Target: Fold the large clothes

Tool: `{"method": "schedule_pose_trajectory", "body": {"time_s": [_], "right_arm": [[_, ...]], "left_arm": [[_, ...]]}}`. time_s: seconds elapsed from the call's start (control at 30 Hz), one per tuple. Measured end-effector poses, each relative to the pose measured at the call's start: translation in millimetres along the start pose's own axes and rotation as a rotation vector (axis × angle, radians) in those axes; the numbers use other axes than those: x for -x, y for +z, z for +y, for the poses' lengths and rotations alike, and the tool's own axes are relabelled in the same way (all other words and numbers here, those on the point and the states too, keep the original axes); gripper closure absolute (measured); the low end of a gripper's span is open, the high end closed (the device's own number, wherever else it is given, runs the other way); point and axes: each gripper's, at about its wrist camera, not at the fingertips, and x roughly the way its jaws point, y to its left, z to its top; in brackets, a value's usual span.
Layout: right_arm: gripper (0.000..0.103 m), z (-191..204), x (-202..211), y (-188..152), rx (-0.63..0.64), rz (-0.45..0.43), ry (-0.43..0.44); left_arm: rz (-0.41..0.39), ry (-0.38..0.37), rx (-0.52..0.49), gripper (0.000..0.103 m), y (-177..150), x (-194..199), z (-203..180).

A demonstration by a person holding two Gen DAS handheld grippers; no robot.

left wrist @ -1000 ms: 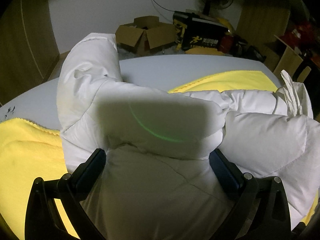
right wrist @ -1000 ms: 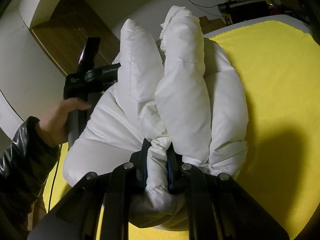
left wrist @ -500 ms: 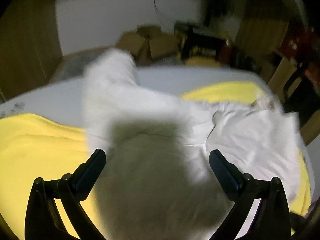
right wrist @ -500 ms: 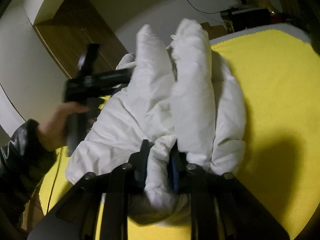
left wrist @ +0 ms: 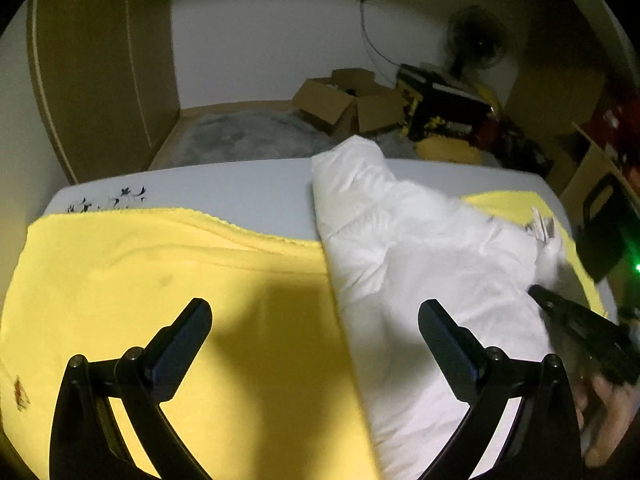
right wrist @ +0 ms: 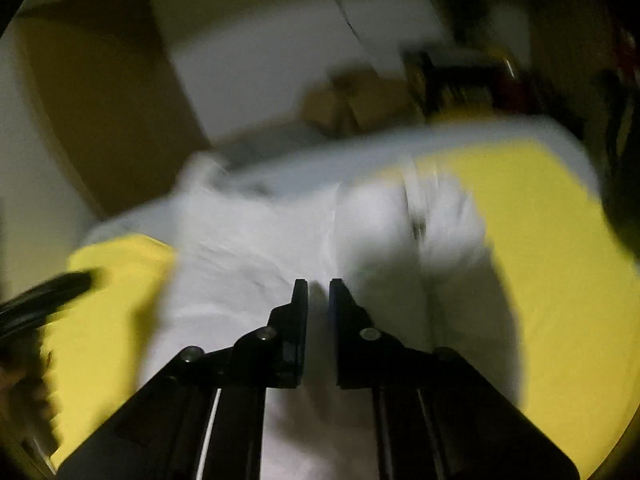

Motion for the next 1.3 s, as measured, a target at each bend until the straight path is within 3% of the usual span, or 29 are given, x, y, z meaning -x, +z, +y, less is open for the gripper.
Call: {"method": "schedule_pose_trajectory", "body": {"time_s": [0.1,0.23,0.4,0.5,0.53,0.57,0.6,0.63,0.77,0.93,1.1,1.3], "right_arm": [[0.103,-24.7,-16.0,-14.8,-0.061,0.018,0.043],[0.103,-40.6,-32.3,-26.4,-0.051,0.001,0.075],[0.103,-43.0,-36.4,-27.9,-0.057,0.002,0.111],[0.096,-49.5,-11.3,-21.6,-0.071,0.031,0.231],[0.071,-56.4,4.4,-23.7,-0.1,0.011,0.294],[0.027,-64.3,22.2,-27.4,-0.129,-0.017,0.365],[0.007,-77.2,51.5,-36.9,-0.15,-0.058,0.433],[0.0,-85.9,70.1,-44.8,-0.154,-0.078,0.439],[0.0,-131.3,112.3,-83.0,-0.219,-0.067,0.368],[0.0,-150.3,95.2,-123.0,-0.28,0.059,0.463],[0.0,-127.2,52.3,-122.0,-0.256,0.121,0.412],[0.0,-121.4,15.0,-98.3,-0.3,0.096,0.486]], "left_arm": [[0.015,0.001,0.011,0.0,-3.1,-6.7,7.1],[0.057,-0.017,0.064,0.0,-11.2,-27.6,11.9],[0.096,-0.041,0.087,0.0,-22.2,-29.1,17.7],[0.094,-0.067,0.126,0.0,-24.0,-16.6,32.2],[0.095,-0.076,0.133,0.0,-24.0,-13.5,36.6],[0.095,-0.08,0.14,0.0,-24.8,-9.8,41.9],[0.092,-0.08,0.147,0.0,-25.6,-6.7,48.0],[0.092,-0.078,0.151,0.0,-26.3,-5.4,53.0],[0.101,-0.07,0.174,0.0,-30.1,-5.1,65.0],[0.12,-0.091,0.217,0.0,-38.5,-10.7,65.4],[0.133,-0.121,0.233,0.0,-44.6,-5.3,63.1],[0.148,-0.159,0.252,0.0,-41.9,-7.7,67.7]]}}
